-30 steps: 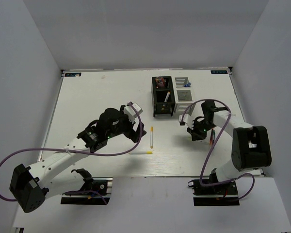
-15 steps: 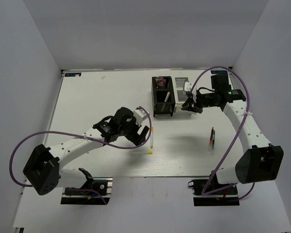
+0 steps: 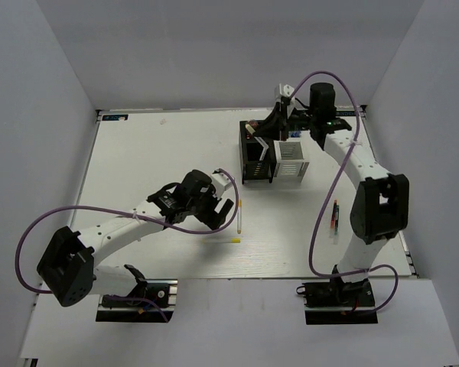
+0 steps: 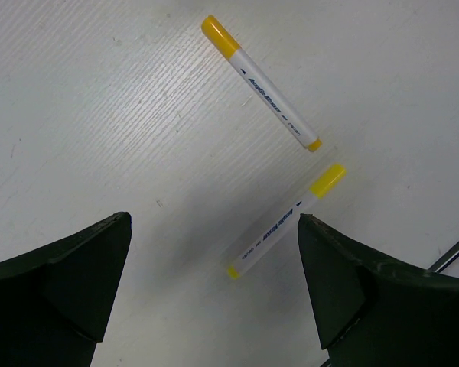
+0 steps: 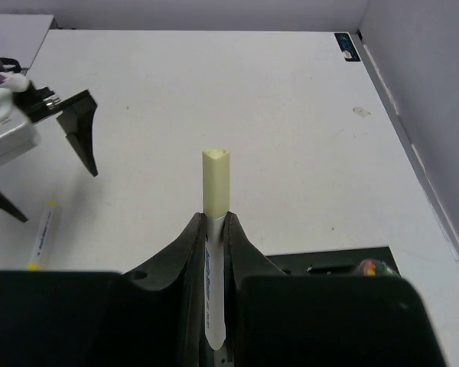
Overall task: Sort the stationery into containers
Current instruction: Place the pen in the storage box, then pick up the pen from the center of the board, then place the pen in the storage box.
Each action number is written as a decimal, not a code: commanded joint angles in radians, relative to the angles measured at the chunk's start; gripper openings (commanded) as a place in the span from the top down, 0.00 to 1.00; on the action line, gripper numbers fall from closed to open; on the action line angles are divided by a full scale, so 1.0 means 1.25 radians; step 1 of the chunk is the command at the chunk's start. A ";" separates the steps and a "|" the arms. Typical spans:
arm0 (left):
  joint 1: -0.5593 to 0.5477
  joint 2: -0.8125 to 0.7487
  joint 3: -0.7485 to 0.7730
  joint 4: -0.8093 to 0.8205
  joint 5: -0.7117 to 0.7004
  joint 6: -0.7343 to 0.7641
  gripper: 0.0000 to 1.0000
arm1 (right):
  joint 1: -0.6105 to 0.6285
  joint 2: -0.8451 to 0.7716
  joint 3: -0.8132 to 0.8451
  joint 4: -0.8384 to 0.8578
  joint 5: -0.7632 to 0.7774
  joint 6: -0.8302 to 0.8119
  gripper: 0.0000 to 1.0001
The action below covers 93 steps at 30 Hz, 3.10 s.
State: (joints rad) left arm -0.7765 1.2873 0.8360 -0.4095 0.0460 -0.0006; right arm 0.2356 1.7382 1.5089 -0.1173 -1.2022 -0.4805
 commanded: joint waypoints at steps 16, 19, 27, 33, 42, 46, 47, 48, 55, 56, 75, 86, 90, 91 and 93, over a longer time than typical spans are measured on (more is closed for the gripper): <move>-0.003 -0.015 -0.005 0.034 0.148 0.019 0.01 | -0.006 0.237 0.122 0.254 0.000 0.191 0.55; -0.003 0.029 -0.005 0.034 0.191 0.036 0.01 | -0.008 0.216 0.102 0.235 0.006 0.171 0.46; -0.046 0.106 0.012 0.015 0.210 0.058 0.03 | -0.010 -0.049 -0.107 0.156 0.264 0.173 0.64; -0.072 0.179 0.054 -0.010 0.171 0.084 0.13 | -0.051 -0.250 -0.271 0.012 0.177 0.204 0.98; -0.121 0.317 0.121 -0.080 0.053 0.101 0.28 | -0.056 -0.508 -0.440 -0.053 0.204 0.157 0.37; -0.137 0.348 0.129 -0.097 0.020 0.101 0.50 | -0.056 -0.584 -0.479 -0.066 0.232 0.151 0.34; -0.146 0.348 0.129 -0.097 0.005 0.101 0.53 | -0.055 -0.593 -0.487 -0.067 0.229 0.152 0.34; -0.146 0.356 0.129 -0.097 -0.004 0.101 0.57 | -0.057 -0.611 -0.494 -0.068 0.229 0.155 0.31; -0.211 0.418 0.122 -0.145 -0.115 0.086 0.75 | -0.069 -0.658 -0.494 -0.079 0.222 0.165 0.30; -0.218 0.429 0.122 -0.152 -0.126 0.086 0.79 | -0.072 -0.658 -0.494 -0.084 0.221 0.163 0.30; -0.215 0.063 0.179 0.009 -0.107 0.069 1.00 | -0.148 -0.722 -0.582 -0.001 0.424 0.296 0.81; -0.179 0.128 0.273 0.476 -0.330 0.045 1.00 | -0.213 -0.755 -0.606 0.021 0.361 0.303 1.00; -0.147 0.196 0.332 0.601 -0.364 0.023 1.00 | -0.223 -0.760 -0.609 0.018 0.357 0.289 1.00; -0.139 0.231 0.344 0.626 -0.386 0.023 1.00 | -0.225 -0.763 -0.612 0.020 0.357 0.281 1.00; -0.130 0.272 0.385 0.686 -0.407 0.023 1.00 | -0.228 -0.766 -0.613 0.007 0.335 0.272 0.91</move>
State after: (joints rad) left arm -0.9604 1.5829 1.2556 0.2741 -0.3847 0.0479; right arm -0.0399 0.7998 0.7517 -0.1265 -0.7410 -0.1165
